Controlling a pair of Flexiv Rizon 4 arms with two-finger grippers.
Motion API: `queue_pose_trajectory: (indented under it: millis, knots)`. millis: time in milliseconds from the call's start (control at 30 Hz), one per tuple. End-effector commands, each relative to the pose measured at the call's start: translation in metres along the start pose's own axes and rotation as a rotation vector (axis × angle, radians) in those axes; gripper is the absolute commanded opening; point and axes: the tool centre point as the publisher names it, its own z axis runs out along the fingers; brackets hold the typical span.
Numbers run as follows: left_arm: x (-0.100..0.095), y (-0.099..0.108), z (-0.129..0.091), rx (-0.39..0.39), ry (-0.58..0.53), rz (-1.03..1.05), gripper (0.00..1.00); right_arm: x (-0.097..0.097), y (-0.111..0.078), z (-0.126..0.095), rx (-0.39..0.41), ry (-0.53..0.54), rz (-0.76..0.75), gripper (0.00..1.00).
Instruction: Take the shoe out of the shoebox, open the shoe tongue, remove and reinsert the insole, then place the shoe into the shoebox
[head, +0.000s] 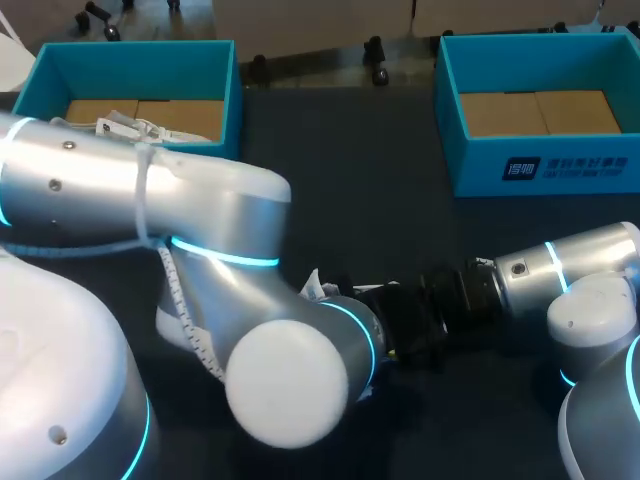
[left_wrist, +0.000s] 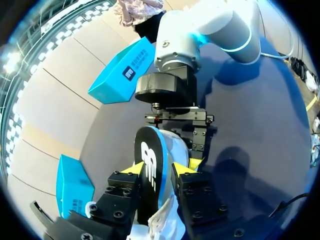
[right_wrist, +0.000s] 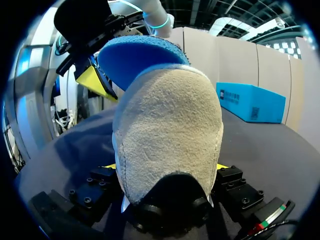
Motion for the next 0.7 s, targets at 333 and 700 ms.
queue_pose_trajectory:
  millis: [333,700]
  knots:
    - [-0.007,0.001,0.01,-0.018,-0.008,-0.021,0.0,0.001,0.0,0.002,0.003,-0.001,0.001,0.0]
    - [-0.016,-0.021,-0.004,0.01,0.016,-0.096,0.0,0.001,0.0,0.002,0.003,-0.001,0.001,0.0]
